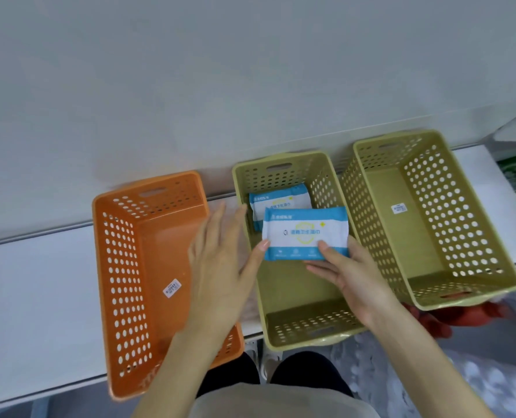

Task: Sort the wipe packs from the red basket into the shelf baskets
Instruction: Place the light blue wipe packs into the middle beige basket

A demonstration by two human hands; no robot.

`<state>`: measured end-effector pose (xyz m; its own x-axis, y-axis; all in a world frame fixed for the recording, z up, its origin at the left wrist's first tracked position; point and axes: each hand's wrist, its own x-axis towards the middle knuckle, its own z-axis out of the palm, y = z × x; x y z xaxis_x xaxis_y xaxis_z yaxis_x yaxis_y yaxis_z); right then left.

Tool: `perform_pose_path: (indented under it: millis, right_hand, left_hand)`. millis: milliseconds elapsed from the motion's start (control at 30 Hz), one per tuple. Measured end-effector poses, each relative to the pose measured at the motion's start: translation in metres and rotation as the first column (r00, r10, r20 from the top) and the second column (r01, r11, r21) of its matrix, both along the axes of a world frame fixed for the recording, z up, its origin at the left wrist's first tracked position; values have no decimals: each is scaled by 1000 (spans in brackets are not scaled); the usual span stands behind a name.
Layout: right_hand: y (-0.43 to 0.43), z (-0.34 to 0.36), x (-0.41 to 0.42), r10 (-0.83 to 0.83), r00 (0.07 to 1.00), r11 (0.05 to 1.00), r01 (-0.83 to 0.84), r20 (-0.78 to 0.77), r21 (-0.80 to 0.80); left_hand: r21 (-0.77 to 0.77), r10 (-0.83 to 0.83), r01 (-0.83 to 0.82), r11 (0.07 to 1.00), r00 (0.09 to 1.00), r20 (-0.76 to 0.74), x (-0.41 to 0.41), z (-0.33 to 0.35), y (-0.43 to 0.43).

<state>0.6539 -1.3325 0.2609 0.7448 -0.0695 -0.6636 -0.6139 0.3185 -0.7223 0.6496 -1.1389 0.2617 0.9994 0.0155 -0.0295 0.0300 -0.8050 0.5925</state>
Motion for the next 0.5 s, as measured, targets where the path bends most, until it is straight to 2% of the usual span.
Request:
perform_pose_path:
  millis: [100,233,367,433,500]
  right_hand:
    - [-2,-18,5,46,988,998,-53,-146,-44]
    - [14,-49,20,111,966,967,-159,-232,-199]
    - [20,-69,29,-9,965,970,-57,-264,-238]
    - [23,-76,27,-77,968,966,13,-237,-259]
    - [26,-82,24,-149,964,961,88,-221,-263]
  left_hand:
    - [113,-135,154,982,978,-157,-1,-22,-2]
    - [136,-149,165,977,981,-124,-3,-37,-3]
    - [17,-14,14,1000,999,-53,-8,-43,-5]
    - [-135,72,-89,987,990,-125,-9,-41,-8]
    - [-254,90,-145,956,972,-217,-8,-41,-9]
